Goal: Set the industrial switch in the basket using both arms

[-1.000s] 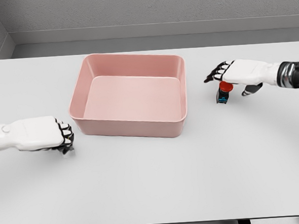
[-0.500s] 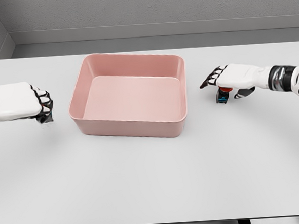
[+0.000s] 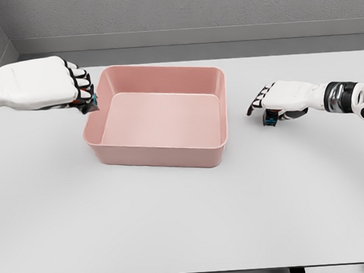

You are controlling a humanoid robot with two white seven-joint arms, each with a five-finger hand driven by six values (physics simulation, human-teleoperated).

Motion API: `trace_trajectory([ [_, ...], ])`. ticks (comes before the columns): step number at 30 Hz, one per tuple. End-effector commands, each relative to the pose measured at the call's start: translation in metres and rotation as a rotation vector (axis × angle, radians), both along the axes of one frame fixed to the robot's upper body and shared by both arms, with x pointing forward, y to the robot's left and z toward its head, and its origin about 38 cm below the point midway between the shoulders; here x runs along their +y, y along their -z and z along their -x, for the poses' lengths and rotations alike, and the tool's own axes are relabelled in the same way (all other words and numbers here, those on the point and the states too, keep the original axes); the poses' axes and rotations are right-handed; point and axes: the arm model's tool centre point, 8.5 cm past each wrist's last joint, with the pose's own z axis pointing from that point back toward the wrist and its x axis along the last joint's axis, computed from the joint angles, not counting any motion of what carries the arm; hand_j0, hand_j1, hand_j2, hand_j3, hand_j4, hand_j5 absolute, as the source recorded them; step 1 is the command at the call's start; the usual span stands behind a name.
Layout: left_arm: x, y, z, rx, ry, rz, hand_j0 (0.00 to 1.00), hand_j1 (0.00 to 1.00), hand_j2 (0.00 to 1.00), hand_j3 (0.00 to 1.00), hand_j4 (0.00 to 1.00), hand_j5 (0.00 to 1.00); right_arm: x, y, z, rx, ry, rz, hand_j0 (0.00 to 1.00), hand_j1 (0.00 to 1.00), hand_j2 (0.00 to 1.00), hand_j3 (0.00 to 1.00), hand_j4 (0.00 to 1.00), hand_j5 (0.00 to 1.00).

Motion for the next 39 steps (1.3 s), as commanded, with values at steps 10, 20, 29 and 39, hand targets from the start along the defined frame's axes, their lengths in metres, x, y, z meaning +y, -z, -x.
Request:
trace_trajectory([
  [10, -0.050, 0.026, -0.027, 0.068, 0.069, 0.009, 0.35, 0.35, 0.35, 0.35, 0.35, 0.35, 0.000, -0.001, 0.000, 0.002, 0.000, 0.004, 0.54, 0.54, 0.54, 0.54, 0.54, 0.54],
  [20, -0.081, 0.065, -0.043, 0.100, 0.092, -0.050, 0.45, 0.45, 0.45, 0.45, 0.45, 0.45, 0.002, -0.010, -0.003, -0.011, -0.005, 0.009, 0.47, 0.47, 0.47, 0.47, 0.47, 0.47],
  [29, -0.081, 0.066, -0.043, 0.105, 0.088, -0.044, 1.00, 1.00, 1.00, 1.00, 1.00, 1.00, 0.003, -0.021, -0.007, -0.033, -0.006, 0.006, 0.44, 0.44, 0.44, 0.44, 0.44, 0.44],
  [39, 0.015, 0.007, -0.041, 0.187, -0.102, 0.168, 1.00, 1.00, 1.00, 1.00, 1.00, 1.00, -0.001, -0.053, -0.013, -0.105, 0.007, -0.037, 0.42, 0.42, 0.42, 0.42, 0.42, 0.42],
])
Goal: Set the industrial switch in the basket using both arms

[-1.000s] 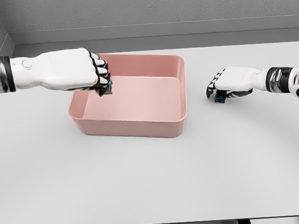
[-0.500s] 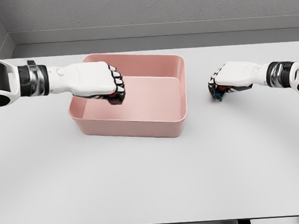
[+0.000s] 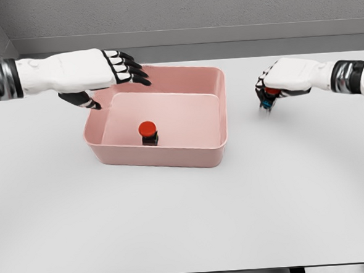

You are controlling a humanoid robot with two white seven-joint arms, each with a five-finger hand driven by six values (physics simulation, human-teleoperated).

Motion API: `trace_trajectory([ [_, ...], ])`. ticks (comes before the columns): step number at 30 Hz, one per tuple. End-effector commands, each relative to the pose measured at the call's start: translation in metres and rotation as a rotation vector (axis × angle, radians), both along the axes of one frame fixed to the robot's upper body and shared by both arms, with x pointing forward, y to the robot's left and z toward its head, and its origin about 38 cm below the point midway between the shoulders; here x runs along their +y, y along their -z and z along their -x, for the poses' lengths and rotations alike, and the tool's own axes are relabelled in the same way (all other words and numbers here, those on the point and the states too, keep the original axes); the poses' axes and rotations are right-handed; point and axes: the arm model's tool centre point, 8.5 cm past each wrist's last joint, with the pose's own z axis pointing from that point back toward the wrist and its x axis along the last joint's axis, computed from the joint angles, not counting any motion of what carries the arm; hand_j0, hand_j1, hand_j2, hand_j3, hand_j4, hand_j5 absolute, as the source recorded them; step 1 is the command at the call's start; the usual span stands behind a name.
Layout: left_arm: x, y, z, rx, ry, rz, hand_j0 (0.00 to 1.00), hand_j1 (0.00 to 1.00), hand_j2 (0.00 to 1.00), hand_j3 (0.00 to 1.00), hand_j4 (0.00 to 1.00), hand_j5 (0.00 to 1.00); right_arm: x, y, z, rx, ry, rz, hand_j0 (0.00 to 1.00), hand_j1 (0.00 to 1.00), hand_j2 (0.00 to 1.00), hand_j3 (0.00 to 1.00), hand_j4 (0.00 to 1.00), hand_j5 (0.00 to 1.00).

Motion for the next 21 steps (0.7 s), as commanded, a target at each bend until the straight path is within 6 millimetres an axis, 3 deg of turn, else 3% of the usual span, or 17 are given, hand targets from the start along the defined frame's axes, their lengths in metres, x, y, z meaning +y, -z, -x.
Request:
trace_trajectory([
  [1, 0.062, -0.015, 0.011, 0.032, -0.131, 0.004, 1.00, 1.00, 1.00, 1.00, 1.00, 1.00, -0.002, -0.007, -0.001, -0.015, 0.008, -0.017, 0.42, 0.42, 0.42, 0.42, 0.42, 0.42],
  [3, 0.097, 0.001, 0.026, 0.093, -0.203, -0.058, 1.00, 1.00, 1.00, 1.00, 1.00, 1.00, -0.002, -0.011, -0.001, -0.024, 0.006, -0.021, 0.42, 0.42, 0.42, 0.42, 0.42, 0.42],
  [5, 0.112, 0.029, 0.036, 0.173, -0.234, -0.090, 1.00, 1.00, 1.00, 1.00, 1.00, 1.00, -0.003, -0.015, -0.002, -0.035, 0.011, -0.034, 0.42, 0.42, 0.42, 0.42, 0.42, 0.42],
  [11, 0.118, 0.044, 0.041, 0.212, -0.246, -0.104, 1.00, 1.00, 1.00, 1.00, 1.00, 1.00, -0.001, -0.030, -0.005, -0.058, 0.007, -0.064, 0.41, 0.41, 0.41, 0.41, 0.41, 0.41],
  [21, 0.115, 0.045, 0.041, 0.213, -0.240, -0.102, 1.00, 1.00, 1.00, 1.00, 1.00, 1.00, 0.025, -0.054, 0.006, -0.117, -0.083, -0.102, 0.41, 0.41, 0.41, 0.41, 0.41, 0.41],
])
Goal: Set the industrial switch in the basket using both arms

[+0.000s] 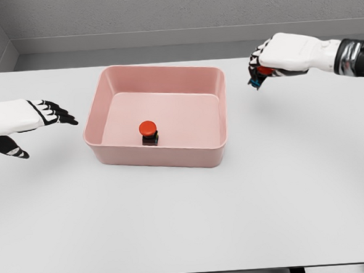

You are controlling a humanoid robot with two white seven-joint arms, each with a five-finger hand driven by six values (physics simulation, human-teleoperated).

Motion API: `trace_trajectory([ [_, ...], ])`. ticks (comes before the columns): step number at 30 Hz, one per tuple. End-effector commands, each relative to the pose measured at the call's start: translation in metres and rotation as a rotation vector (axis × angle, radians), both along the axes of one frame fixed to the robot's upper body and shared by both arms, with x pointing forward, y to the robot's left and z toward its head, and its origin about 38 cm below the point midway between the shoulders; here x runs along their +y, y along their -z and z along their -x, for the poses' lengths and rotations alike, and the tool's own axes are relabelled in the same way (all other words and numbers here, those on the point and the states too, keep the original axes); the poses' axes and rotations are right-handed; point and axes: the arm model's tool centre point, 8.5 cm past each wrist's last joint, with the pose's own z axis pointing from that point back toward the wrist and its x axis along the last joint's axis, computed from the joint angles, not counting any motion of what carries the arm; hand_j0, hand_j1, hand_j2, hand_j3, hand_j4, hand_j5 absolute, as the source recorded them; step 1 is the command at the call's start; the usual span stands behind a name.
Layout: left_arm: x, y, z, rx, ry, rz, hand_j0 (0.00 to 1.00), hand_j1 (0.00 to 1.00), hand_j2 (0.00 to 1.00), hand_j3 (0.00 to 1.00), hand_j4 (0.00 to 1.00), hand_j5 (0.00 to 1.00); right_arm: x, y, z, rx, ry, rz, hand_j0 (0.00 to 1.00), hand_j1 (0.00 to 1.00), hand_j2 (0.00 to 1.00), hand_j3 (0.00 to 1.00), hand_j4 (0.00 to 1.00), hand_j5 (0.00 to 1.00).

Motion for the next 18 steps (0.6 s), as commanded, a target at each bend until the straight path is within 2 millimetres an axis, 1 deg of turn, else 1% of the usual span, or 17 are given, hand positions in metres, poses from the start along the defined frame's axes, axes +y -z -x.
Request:
trace_trajectory([
  [1, -0.001, -0.001, 0.000, 0.000, -0.002, 0.007, 1.00, 1.00, 1.00, 1.00, 1.00, 1.00, 0.009, -0.008, 0.005, -0.017, -0.030, -0.021, 0.41, 0.41, 0.41, 0.41, 0.41, 0.41],
  [5, -0.002, 0.000, 0.000, 0.001, 0.001, 0.007, 1.00, 1.00, 1.00, 1.00, 1.00, 1.00, 0.019, -0.020, 0.012, -0.047, -0.070, -0.039, 0.41, 0.41, 0.41, 0.41, 0.41, 0.41],
  [9, -0.002, -0.001, 0.000, 0.002, 0.001, 0.008, 1.00, 1.00, 1.00, 1.00, 1.00, 1.00, 0.022, -0.029, 0.013, -0.064, -0.080, -0.042, 0.41, 0.41, 0.41, 0.41, 0.41, 0.41],
  [12, -0.002, -0.001, 0.000, 0.002, 0.001, 0.008, 1.00, 1.00, 1.00, 1.00, 1.00, 1.00, 0.035, -0.037, 0.021, -0.091, -0.129, -0.048, 0.41, 0.41, 0.41, 0.41, 0.41, 0.41],
  [18, -0.002, 0.000, 0.000, 0.001, 0.001, 0.007, 1.00, 1.00, 1.00, 1.00, 1.00, 1.00, 0.045, -0.040, 0.027, -0.102, -0.161, -0.056, 0.41, 0.41, 0.41, 0.41, 0.41, 0.41],
])
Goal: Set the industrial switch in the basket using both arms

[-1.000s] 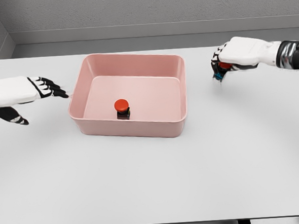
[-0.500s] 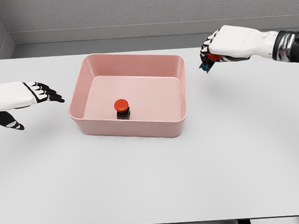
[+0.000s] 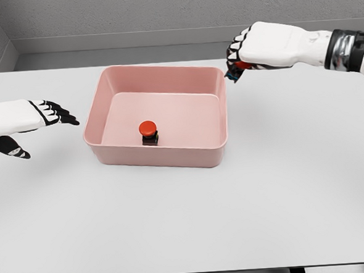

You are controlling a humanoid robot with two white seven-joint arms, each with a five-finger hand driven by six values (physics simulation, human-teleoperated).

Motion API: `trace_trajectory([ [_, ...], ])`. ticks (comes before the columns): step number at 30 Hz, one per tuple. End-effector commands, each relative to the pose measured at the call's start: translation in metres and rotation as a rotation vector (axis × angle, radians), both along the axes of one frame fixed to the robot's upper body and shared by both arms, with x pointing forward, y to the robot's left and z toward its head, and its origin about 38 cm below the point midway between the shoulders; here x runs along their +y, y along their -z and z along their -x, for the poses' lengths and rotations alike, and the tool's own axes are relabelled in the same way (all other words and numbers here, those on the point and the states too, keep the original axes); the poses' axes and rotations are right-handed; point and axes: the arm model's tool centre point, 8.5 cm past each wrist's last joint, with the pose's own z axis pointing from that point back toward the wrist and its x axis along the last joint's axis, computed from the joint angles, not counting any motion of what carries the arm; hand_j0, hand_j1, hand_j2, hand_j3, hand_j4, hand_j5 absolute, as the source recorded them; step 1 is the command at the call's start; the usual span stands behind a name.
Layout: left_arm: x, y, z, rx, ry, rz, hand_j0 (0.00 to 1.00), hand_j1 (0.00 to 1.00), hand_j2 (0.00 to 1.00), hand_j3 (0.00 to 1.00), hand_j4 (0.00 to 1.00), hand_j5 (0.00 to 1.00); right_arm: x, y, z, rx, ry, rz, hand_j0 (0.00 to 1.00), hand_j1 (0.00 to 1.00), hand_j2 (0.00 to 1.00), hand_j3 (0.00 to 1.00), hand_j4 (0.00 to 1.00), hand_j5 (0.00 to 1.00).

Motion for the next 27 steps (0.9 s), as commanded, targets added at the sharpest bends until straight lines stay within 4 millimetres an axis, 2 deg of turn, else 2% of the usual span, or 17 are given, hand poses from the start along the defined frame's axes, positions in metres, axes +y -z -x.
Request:
trace_trajectory([
  [1, 0.000, -0.001, 0.000, 0.000, -0.003, 0.005, 1.00, 1.00, 1.00, 1.00, 1.00, 1.00, 0.005, -0.003, 0.004, -0.008, -0.018, -0.008, 0.41, 0.41, 0.41, 0.41, 0.41, 0.41],
  [6, 0.000, -0.001, 0.000, 0.000, -0.003, 0.005, 1.00, 1.00, 1.00, 1.00, 1.00, 1.00, 0.014, -0.009, 0.010, -0.015, -0.054, -0.029, 0.41, 0.41, 0.41, 0.41, 0.41, 0.41],
  [21, 0.000, 0.002, 0.000, 0.006, -0.002, 0.005, 1.00, 1.00, 1.00, 1.00, 1.00, 1.00, 0.075, 0.005, 0.019, 0.015, -0.188, -0.086, 0.43, 0.43, 0.43, 0.43, 0.43, 0.43],
  [23, 0.000, 0.003, 0.000, 0.007, -0.002, 0.003, 1.00, 1.00, 1.00, 1.00, 1.00, 1.00, 0.080, 0.005, 0.020, 0.018, -0.196, -0.091, 0.49, 0.49, 0.49, 0.49, 0.49, 0.49],
  [24, 0.000, 0.003, 0.000, 0.008, -0.002, 0.003, 1.00, 1.00, 1.00, 1.00, 1.00, 1.00, 0.080, 0.006, 0.020, 0.018, -0.198, -0.091, 0.61, 0.61, 0.61, 0.61, 0.61, 0.61],
  [25, -0.001, 0.003, 0.000, 0.007, 0.000, 0.004, 1.00, 1.00, 1.00, 1.00, 1.00, 1.00, 0.080, 0.006, 0.020, 0.019, -0.198, -0.092, 0.83, 0.83, 0.83, 0.83, 0.83, 0.83],
  [26, -0.001, 0.003, 0.000, 0.008, 0.000, 0.003, 1.00, 1.00, 1.00, 1.00, 1.00, 1.00, 0.080, 0.006, 0.020, 0.018, -0.197, -0.093, 0.98, 0.98, 0.98, 0.98, 0.98, 0.98],
  [27, -0.001, 0.003, 0.000, 0.007, 0.000, 0.004, 1.00, 1.00, 1.00, 1.00, 1.00, 1.00, 0.081, 0.005, 0.021, 0.017, -0.200, -0.096, 1.00, 1.00, 1.00, 1.00, 1.00, 1.00],
])
